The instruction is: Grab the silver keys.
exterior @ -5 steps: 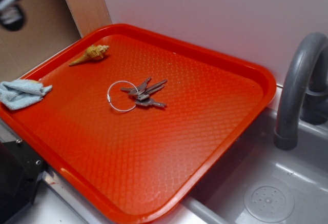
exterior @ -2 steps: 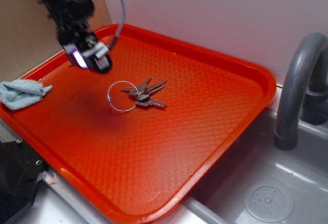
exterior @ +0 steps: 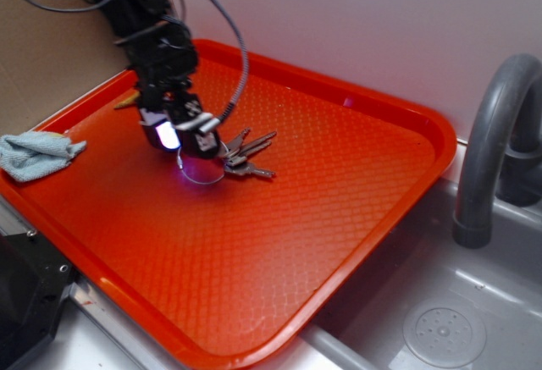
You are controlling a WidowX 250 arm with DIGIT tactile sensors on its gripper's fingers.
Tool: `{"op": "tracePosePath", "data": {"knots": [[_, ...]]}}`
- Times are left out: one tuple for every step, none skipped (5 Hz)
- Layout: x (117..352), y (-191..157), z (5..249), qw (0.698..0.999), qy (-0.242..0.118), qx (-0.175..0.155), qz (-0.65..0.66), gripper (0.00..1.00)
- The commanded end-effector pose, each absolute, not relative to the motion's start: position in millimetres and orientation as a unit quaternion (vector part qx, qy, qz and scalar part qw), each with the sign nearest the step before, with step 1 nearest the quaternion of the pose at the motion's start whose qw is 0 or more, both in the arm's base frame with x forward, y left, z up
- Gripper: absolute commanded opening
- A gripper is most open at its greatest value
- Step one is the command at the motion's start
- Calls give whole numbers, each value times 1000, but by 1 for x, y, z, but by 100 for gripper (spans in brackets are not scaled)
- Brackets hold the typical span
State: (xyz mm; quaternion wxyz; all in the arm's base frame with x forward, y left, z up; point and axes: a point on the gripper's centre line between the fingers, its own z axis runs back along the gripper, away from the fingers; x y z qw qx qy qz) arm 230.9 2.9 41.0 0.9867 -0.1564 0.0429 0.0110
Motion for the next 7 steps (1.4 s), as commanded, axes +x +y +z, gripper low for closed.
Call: {"op": "tracePosePath", "data": {"knots": [[248, -7, 39, 990, 18, -136, 17, 0], [247, -7, 39, 991, 17, -131, 20, 0], [248, -10, 40, 994, 21, -110, 5, 0], [249, -11, 42, 995, 20, -97, 0, 0], [248, -13, 46, 997, 16, -69, -11, 0], [243, -9, 81, 999, 2, -25, -29, 0], [235, 1, 129, 994, -81, 49, -52, 0]]}}
